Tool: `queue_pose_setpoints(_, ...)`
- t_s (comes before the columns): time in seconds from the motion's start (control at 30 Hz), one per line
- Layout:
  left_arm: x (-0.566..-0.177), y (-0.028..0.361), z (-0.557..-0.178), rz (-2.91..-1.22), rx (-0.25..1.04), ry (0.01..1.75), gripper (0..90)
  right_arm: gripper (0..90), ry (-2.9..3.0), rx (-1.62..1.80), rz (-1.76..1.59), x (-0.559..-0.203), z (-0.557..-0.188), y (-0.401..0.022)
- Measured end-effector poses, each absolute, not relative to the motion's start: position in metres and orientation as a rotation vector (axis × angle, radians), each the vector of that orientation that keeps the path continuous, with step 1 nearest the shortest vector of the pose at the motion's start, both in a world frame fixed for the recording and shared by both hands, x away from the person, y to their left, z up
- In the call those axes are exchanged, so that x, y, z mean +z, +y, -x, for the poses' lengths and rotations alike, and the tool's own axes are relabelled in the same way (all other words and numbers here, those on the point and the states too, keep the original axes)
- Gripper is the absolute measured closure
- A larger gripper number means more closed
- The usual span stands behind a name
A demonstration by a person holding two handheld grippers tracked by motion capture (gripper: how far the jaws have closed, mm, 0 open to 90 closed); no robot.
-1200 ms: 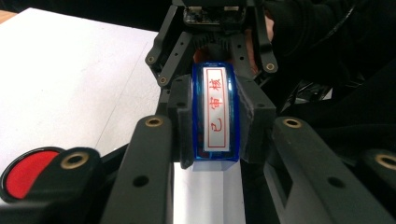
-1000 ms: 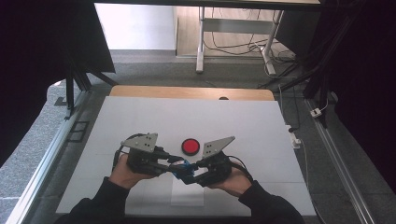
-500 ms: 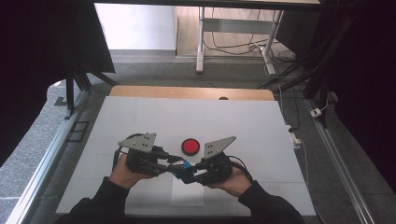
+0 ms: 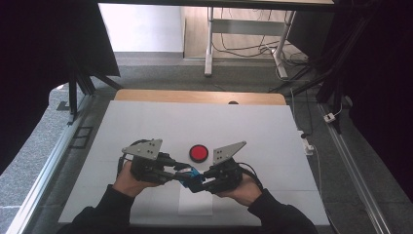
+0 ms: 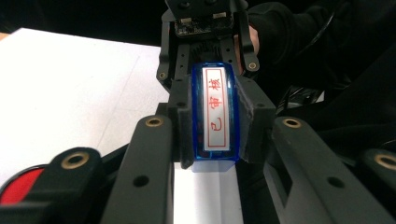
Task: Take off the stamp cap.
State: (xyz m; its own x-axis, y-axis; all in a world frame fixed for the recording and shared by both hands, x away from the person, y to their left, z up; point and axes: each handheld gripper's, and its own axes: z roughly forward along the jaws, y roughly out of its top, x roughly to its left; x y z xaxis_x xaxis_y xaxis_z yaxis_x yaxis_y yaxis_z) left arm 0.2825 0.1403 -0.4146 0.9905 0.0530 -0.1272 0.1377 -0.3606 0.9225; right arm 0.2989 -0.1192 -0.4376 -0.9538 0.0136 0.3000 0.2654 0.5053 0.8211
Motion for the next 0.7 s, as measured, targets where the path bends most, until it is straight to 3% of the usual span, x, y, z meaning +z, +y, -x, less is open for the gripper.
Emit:
queue_pose_setpoints(0.47,-0.4178,0.1423,-0.2879,-1.899,-0.210,0.149,70.4,69.9,-2.563,-1.453,0.097,-0.4320,-0.2915,-0.1190)
queue_pose_setpoints(0.7,-0.4126,0.1414,-0.2826,-1.934,-0.094,0.129,70.4,69.9,-2.553,-1.432,0.197,-0.4339,-0.2950,-0.1188)
